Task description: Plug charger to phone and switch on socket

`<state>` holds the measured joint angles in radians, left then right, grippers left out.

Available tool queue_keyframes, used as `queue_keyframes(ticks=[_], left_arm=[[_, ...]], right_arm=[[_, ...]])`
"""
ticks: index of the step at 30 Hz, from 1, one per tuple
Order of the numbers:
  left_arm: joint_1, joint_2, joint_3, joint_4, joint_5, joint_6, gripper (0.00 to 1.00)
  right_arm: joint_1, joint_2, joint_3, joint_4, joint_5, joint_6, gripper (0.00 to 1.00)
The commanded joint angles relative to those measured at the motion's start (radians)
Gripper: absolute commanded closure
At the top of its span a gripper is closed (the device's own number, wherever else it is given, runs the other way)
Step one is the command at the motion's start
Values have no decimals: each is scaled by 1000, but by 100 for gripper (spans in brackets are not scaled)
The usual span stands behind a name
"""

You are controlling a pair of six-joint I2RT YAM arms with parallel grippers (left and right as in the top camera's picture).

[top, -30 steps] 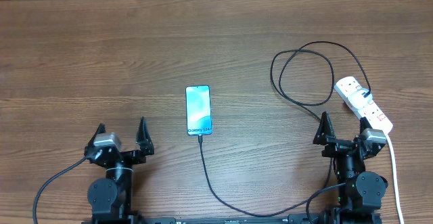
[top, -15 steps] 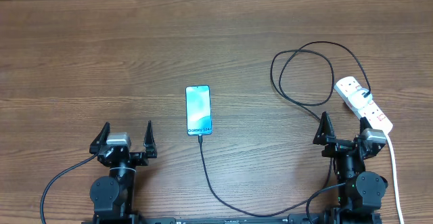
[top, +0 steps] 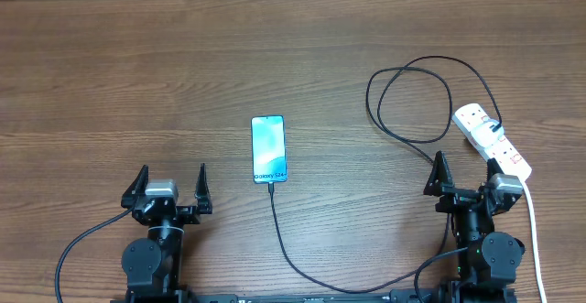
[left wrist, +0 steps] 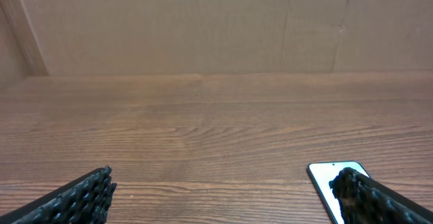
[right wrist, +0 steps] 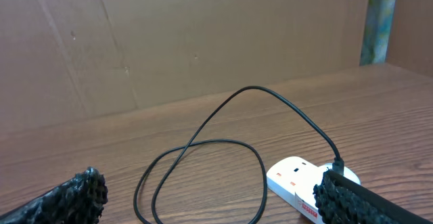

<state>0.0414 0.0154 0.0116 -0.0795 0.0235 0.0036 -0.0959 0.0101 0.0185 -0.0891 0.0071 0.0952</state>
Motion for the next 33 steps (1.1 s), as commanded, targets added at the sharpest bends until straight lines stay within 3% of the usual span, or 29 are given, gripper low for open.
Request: queue_keyframes(ticks=[1, 33], left_arm=[[5, -11, -7, 2, 11, 19, 0], [5, -11, -7, 2, 11, 19, 0]], right_arm=[[4, -7, -11, 7, -2, -18, 0], [6, -7, -11, 8, 32, -23, 0]])
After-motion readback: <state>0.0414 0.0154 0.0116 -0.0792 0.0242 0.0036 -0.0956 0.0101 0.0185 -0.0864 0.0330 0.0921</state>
